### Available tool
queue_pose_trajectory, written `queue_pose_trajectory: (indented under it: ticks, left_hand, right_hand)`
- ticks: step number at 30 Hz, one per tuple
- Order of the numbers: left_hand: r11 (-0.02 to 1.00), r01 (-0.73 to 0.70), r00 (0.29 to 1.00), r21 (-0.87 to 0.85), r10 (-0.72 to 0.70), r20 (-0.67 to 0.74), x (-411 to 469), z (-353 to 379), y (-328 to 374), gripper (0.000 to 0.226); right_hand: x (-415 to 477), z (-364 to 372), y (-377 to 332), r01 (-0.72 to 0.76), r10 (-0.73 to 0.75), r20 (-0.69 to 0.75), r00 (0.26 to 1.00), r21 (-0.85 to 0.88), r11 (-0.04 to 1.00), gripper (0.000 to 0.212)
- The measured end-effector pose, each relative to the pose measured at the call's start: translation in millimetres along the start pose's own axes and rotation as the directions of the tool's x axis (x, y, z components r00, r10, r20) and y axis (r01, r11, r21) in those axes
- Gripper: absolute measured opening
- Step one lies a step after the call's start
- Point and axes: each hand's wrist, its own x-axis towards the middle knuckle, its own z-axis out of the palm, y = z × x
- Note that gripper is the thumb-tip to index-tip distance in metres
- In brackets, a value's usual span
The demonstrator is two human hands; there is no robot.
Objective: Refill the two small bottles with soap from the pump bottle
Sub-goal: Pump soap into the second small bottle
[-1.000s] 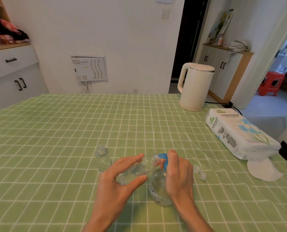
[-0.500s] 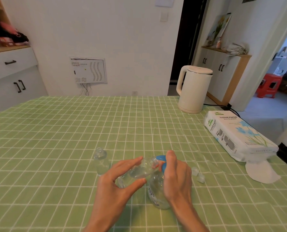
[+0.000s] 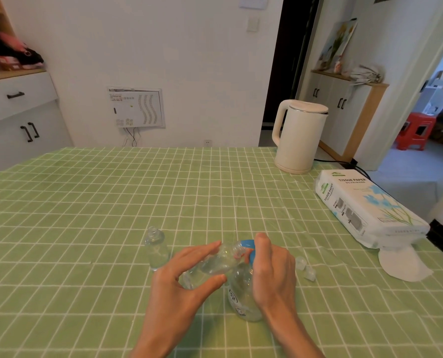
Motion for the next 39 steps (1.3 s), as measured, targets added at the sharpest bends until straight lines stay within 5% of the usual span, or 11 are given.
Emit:
queue_pose_trajectory:
  ticks: [10, 19, 28, 39]
  left_hand:
    - [1.000, 0.008, 1.000, -0.004, -0.008, -0.006, 0.5, -0.4, 1.2, 0.054]
    - [1.000, 0.010, 1.000, 0.014, -0.010, 0.005, -1.0, -1.2, -1.4, 0.058]
    - [1.000, 0.001, 1.000, -0.007, -0.001, -0.015, -1.2, -2.4, 0.7, 0.053]
    - [1.000, 0.006, 1.000, -0.009, -0.006, -0.003, 0.0, -2.0, 1.7, 0.053]
  right_hand:
    - [0.6, 1.1, -0.5, -0.020, 0.020, -0.014, 1.000, 0.008, 1.000, 0.067]
    - [1.6, 0.3, 0.5, 0.048, -0.048, -0.019, 0.999, 0.001, 0.999, 0.048]
    - [2.0, 1.6, 6.7, -0.087, 0.087, -0.019, 0.996, 0.014, 0.996, 0.086]
    - [2.4, -0.2, 1.6, -0.002, 0.002, -0.001, 1.000, -0.003, 1.000, 0.054]
